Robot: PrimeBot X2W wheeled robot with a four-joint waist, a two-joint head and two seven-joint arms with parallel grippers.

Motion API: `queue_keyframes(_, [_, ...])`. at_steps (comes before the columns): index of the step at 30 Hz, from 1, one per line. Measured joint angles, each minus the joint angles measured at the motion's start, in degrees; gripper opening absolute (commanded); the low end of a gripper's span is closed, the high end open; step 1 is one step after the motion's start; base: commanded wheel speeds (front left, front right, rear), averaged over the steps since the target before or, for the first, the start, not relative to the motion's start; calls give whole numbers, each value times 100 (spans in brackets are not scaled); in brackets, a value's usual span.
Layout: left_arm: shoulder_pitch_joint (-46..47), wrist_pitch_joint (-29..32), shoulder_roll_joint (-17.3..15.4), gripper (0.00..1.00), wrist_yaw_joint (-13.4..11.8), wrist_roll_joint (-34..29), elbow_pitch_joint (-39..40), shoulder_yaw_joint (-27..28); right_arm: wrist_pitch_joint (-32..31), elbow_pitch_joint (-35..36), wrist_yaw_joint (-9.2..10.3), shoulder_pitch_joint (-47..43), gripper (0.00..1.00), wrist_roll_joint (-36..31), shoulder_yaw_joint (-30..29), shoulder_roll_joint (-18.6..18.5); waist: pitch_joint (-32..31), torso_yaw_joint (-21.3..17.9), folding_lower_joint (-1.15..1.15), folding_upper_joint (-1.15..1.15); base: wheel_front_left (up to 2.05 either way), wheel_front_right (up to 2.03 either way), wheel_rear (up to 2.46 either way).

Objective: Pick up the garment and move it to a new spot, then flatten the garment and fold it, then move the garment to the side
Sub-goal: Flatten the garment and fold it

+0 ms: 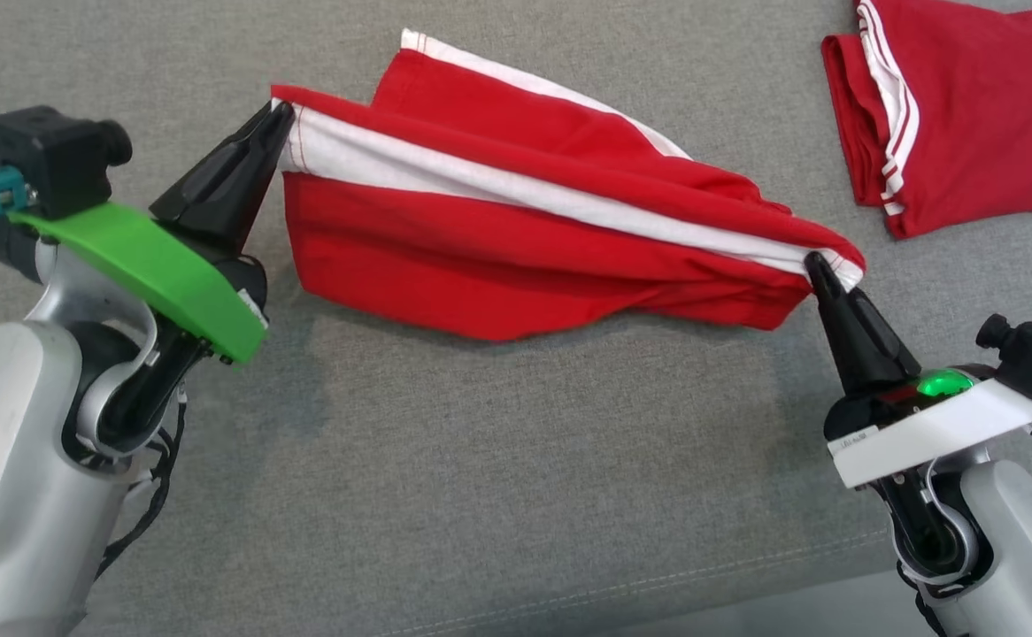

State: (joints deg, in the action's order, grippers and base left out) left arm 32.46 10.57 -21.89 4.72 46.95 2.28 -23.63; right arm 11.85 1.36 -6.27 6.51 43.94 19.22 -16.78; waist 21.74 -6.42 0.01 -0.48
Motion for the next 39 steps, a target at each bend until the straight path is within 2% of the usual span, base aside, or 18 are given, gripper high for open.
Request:
queue_keyframes(4, [455, 110, 93, 0, 9, -136, -113, -107, 32, -97, 124, 182, 0, -146, -42, 68, 284, -95, 0, 0, 0, 0, 0])
queue_keyframes(15, [1447, 454, 67, 0, 77, -513, -771, -287, 74, -390, 132, 797, 0, -310, 177, 367, 968, -403, 0, 0, 0, 0, 0])
queue_keyframes(26, [2012, 434, 109, 0, 141, -649, -1401, -444, 132, -758, 131, 1068, 0, -353, 238, 623, 1366, -792, 0, 0, 0, 0, 0])
queue_keyframes(32, [2144, 216, 168, 0, 182, -730, -1818, -501, 182, -881, 126, 1205, 1, -449, 236, 759, 1404, -932, 0, 0, 0, 0, 0])
queue_keyframes(33, [2176, 191, 183, 17, 182, -750, -1873, -513, 185, -891, 125, 1223, 8, -477, 233, 775, 1391, -939, 0, 0, 0, 0, 0])
queue_keyframes(34, [2176, 191, 183, 47, 182, -750, -1873, -513, 185, -891, 125, 1223, 21, -477, 233, 775, 1391, -939, 0, 0, 0, 0, 0])
queue_keyframes(35, [2203, 177, 205, 93, 182, -751, -1920, -528, 202, -905, 124, 1237, 32, -477, 226, 780, 1375, -942, 0, 0, 0, 0, 0])
queue_keyframes(36, [2229, 134, 232, 100, 185, -773, -1987, -549, 208, -915, 124, 1251, 41, -478, 214, 783, 1359, -944, 0, 0, 0, 0, 0])
queue_keyframes(37, [2248, 85, 261, 100, 185, -797, -2060, -566, 208, -934, 123, 1273, 50, -491, 208, 786, 1342, -943, 0, 0, 0, 0, 0])
queue_keyframes(38, [2253, 40, 282, 100, 185, -798, -2118, -575, 211, -957, 123, 1299, 96, -517, 201, 790, 1322, -942, 0, 0, 0, 0, 0])
queue_keyframes(39, [2258, 18, 297, 100, 187, -798, -2189, -586, 224, -969, 122, 1310, 100, -525, 196, 792, 1300, -938, 0, 0, 0, 0, 0])
